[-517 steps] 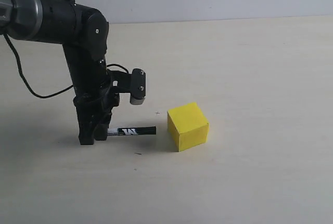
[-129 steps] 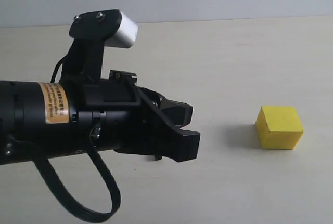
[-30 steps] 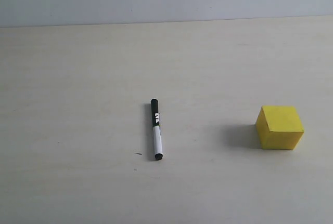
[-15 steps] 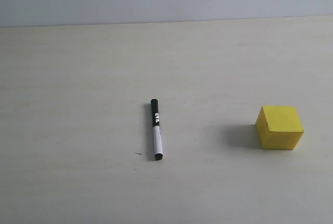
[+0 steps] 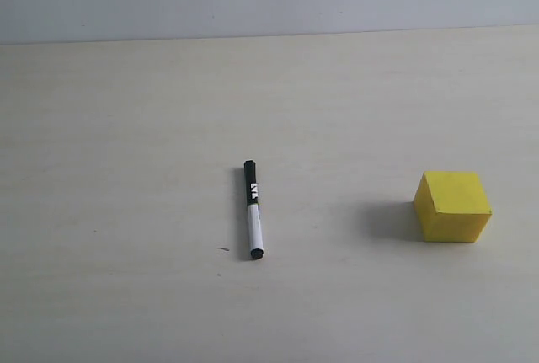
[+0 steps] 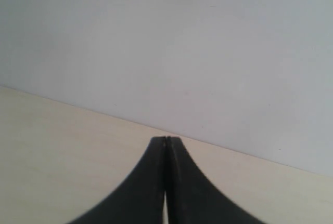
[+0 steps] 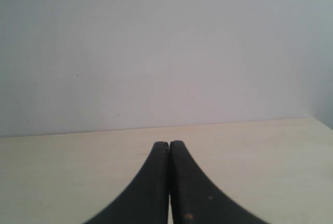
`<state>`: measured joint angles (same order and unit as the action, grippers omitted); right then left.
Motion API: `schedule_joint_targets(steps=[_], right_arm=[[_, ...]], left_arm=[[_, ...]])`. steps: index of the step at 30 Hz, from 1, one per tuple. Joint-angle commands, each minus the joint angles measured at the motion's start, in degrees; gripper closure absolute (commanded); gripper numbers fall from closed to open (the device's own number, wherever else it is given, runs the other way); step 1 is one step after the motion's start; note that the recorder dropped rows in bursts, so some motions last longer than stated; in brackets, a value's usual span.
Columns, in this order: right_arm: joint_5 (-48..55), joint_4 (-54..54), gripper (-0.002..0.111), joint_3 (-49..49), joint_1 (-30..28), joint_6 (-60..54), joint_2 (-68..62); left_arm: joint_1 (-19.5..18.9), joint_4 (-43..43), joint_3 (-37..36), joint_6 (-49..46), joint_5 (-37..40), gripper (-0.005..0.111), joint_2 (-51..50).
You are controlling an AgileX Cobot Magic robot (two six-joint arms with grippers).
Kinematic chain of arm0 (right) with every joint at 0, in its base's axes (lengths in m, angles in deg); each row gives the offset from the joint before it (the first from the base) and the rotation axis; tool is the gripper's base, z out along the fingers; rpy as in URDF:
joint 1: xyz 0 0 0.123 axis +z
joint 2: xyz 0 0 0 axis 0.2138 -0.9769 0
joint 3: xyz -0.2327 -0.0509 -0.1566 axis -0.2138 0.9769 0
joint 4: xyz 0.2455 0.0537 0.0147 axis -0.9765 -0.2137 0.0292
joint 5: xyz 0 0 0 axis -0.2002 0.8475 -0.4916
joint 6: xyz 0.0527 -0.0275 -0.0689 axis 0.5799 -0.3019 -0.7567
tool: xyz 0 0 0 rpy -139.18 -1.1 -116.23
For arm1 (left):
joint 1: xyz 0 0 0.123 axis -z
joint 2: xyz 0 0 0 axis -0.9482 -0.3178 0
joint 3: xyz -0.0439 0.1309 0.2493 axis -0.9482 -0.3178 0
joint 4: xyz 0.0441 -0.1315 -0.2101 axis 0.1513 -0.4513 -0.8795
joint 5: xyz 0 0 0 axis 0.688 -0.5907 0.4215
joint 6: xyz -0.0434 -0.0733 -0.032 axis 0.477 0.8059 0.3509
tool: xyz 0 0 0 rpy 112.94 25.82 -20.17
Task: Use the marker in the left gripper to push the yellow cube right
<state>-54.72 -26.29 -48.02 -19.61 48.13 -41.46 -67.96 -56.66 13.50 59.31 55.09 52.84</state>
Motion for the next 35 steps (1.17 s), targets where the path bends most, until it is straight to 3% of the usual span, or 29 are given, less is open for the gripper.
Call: schedule_joint_targets(steps=[1,35], right_arm=[[-0.3,-0.1,0.108,0.2,-0.4,0.1,0.4],[-0.6,0.0,0.108,0.2,-0.4,0.4,0.4]], left_arm=[[-0.3,0.1,-0.2,0.4,0.1,0.107,0.4],[-0.3,0.1,-0.2,0.4,0.1,0.107,0.4]])
